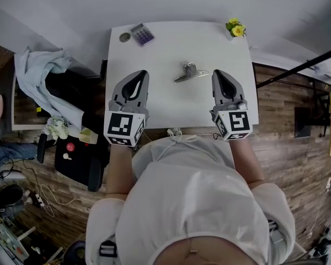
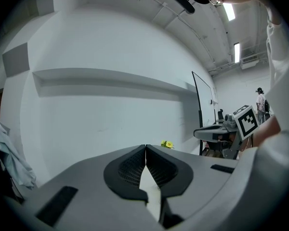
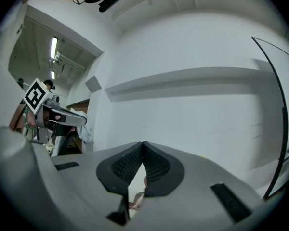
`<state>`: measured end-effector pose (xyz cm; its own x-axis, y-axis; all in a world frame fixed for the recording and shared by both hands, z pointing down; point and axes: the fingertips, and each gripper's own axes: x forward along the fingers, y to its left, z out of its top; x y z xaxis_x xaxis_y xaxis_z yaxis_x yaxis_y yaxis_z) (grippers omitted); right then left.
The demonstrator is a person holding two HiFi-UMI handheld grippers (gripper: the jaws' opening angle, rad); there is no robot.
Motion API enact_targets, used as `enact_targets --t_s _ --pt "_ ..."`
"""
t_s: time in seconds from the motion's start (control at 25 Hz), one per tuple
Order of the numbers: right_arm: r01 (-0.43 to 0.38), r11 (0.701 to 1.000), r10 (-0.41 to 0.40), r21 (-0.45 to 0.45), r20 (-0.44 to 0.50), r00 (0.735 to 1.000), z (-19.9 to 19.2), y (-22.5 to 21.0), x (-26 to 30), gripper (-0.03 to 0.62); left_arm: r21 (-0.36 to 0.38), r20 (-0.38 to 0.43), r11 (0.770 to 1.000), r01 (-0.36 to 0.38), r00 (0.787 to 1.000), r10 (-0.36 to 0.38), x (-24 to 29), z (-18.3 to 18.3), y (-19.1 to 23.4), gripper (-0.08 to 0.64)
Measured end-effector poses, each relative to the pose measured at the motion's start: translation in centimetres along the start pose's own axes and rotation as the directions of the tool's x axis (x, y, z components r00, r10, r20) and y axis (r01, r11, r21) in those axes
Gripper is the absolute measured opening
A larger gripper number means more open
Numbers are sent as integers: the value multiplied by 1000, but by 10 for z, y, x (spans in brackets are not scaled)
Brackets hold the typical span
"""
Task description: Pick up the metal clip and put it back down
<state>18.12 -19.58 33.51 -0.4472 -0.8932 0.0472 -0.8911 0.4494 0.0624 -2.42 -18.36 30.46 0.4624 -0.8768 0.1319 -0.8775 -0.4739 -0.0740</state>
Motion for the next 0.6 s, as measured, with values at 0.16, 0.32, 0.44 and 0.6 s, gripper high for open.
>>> enact_targets --t_s 0.16,0.32,0.44,0.6 --pt "-22 1000 22 -8 2 1000 -1 0 1 3 8 -5 1000 10 1000 -10 4 -1 -4 20" --pt "-36 999 36 -1 8 999 -1 0 2 3 -3 -15 1000 2 1000 -2 7 -4 -3 20" --pt "-40 999 39 21 17 999 0 -2 4 3 -8 -15 1000 -4 1000 4 11 -5 -1 20" --pt "-41 998 40 37 22 999 0 -7 5 3 -11 -15 1000 -4 1000 3 15 -5 -2 20"
